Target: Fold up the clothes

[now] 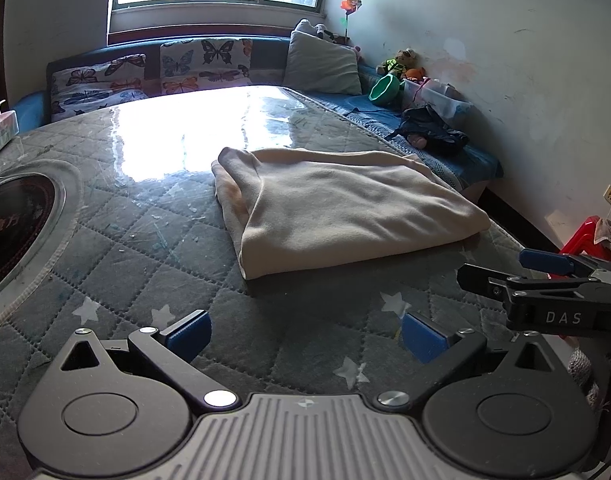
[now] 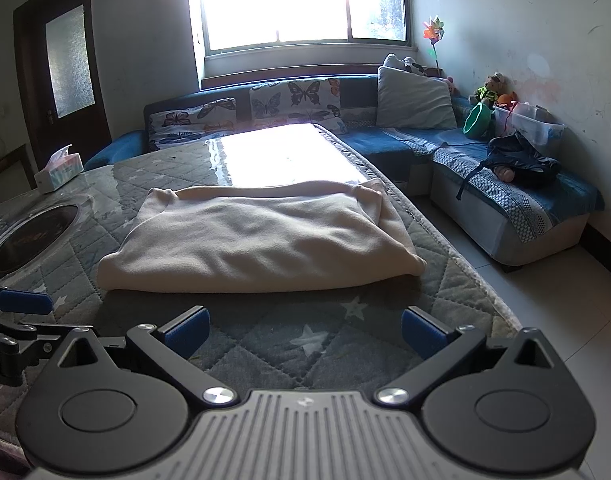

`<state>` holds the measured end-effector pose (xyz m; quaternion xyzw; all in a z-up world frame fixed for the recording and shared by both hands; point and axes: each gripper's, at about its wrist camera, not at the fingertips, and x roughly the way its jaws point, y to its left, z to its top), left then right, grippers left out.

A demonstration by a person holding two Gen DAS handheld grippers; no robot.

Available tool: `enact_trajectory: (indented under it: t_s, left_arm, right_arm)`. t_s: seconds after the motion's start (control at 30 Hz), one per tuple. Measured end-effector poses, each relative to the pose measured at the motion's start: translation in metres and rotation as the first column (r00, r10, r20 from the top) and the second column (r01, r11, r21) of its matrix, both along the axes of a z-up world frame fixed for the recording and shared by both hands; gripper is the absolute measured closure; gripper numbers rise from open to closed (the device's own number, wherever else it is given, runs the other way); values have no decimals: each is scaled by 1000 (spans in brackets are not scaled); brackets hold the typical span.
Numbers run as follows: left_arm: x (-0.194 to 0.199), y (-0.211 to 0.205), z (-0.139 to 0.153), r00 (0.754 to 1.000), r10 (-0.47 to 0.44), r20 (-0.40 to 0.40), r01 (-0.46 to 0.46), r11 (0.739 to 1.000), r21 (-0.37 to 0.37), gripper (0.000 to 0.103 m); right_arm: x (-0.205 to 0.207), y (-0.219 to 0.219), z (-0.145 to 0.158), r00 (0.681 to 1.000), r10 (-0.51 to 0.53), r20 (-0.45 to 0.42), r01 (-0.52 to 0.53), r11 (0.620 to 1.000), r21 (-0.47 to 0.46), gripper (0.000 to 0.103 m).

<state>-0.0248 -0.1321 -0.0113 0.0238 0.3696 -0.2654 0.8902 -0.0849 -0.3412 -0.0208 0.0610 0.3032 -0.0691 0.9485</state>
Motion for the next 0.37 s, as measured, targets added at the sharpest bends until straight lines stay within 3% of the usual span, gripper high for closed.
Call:
enact_trajectory:
  t_s: [0.37]
  left_arm:
    - [1, 0, 1, 1000, 4, 1, -4, 1000, 1, 0]
  right_arm:
    - [1, 1, 1, 1000, 4, 3, -4, 1000, -2, 0]
